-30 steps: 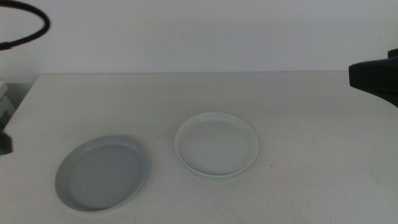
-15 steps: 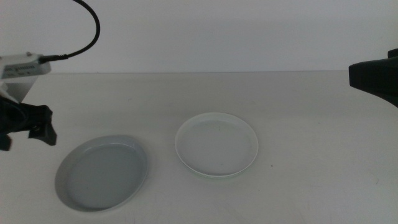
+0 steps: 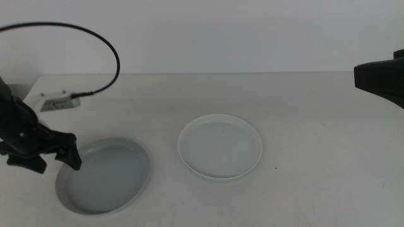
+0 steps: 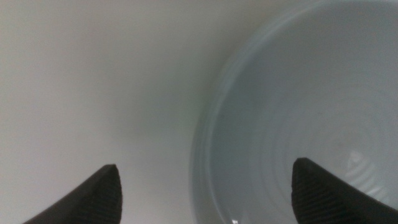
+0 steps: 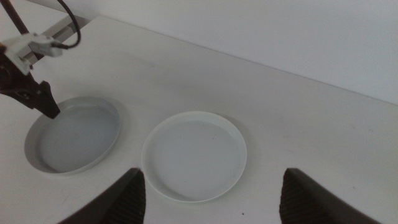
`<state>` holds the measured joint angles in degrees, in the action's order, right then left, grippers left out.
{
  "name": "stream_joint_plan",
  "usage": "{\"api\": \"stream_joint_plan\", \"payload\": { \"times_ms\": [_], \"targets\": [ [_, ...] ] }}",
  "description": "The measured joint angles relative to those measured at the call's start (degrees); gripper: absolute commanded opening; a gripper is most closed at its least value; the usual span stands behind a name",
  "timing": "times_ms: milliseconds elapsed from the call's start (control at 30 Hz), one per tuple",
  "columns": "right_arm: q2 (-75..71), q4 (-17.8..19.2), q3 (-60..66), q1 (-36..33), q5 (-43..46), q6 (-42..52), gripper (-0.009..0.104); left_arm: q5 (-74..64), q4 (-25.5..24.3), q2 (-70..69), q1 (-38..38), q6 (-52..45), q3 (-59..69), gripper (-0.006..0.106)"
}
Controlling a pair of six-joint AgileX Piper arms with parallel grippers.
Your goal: Stack the three bowls on top of each other.
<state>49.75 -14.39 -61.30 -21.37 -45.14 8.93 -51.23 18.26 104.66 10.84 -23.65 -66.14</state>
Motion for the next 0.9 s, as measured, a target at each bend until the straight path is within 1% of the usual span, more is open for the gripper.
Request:
{"api": "stream_joint_plan", "payload": {
  "times_ms": [67,167,267,400,433,567,733,800,900],
  "targets": [
    [0.0,0.0,0.0,0.0,0.0,0.0,0.055,0.23,0.14,1.66,0.0,-0.21,0.0,0.099],
    [0.0,0.0,0.0,0.0,0.0,0.0,0.055,0.37,0.14,3.49,0.0,-0.34,-0.01,0.08],
    [0.0,0.0,0.0,0.0,0.0,0.0,0.055,0.31,0.16,4.18,0.0,-0.41,-0.44,0.05],
    [0.0,0.0,0.0,0.0,0.0,0.0,0.055,0.36,0.18,4.74,0.0,-0.46,-0.57,0.004],
    [0.0,0.0,0.0,0.0,0.0,0.0,0.055,0.25,0.31,4.73,0.0,-0.46,-0.57,0.0],
    [0.0,0.0,0.0,0.0,0.0,0.0,0.055,-1.0,0.39,3.99,0.0,-0.41,-0.57,0.0],
    [0.0,0.0,0.0,0.0,0.0,0.0,0.055,-3.53,0.58,-2.71,-0.18,0.9,-1.1,0.0],
    [0.0,0.0,0.0,0.0,0.0,0.0,0.055,-5.18,0.74,-5.76,-0.72,1.91,-2.77,0.0],
    [0.0,0.0,0.0,0.0,0.0,0.0,0.055,-7.53,0.73,-7.86,-3.42,4.26,-7.23,0.0]
  ]
}}
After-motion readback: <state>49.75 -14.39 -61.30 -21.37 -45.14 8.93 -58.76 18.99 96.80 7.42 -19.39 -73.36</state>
